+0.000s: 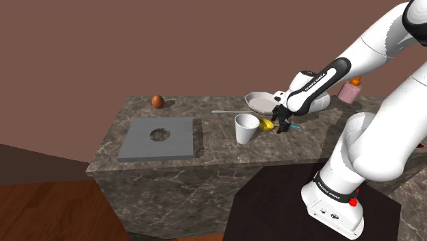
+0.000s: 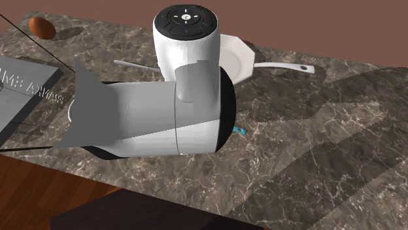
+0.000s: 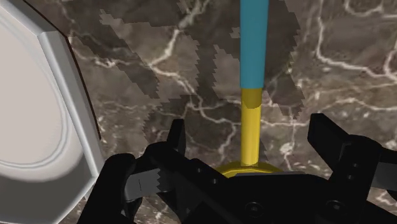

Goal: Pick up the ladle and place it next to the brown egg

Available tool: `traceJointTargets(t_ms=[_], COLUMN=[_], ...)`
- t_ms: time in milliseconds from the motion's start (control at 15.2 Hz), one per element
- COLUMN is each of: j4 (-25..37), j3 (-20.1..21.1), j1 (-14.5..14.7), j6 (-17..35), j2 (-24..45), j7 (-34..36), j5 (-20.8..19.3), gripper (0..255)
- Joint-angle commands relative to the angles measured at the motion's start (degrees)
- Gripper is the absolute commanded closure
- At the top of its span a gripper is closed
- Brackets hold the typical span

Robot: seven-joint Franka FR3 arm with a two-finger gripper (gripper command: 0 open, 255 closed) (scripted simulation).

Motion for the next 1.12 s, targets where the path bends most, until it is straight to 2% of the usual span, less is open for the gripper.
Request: traceJointTargets(t_ms=[0, 594, 792, 1056], j4=[0.0, 0.0, 0.3, 0.8], j3=[0.0, -0.01, 3.96, 7.35], j1=[0.0, 0.02, -4.99, -8.69], j6=[0.0, 0.01, -4.15, -9.61], j2=[0.0, 0.01, -4.04, -9.12], j7=[0.0, -0.01, 3.6, 6.0], j5=[0.0, 0.01, -5.03, -8.27], gripper=[255, 255, 255, 255])
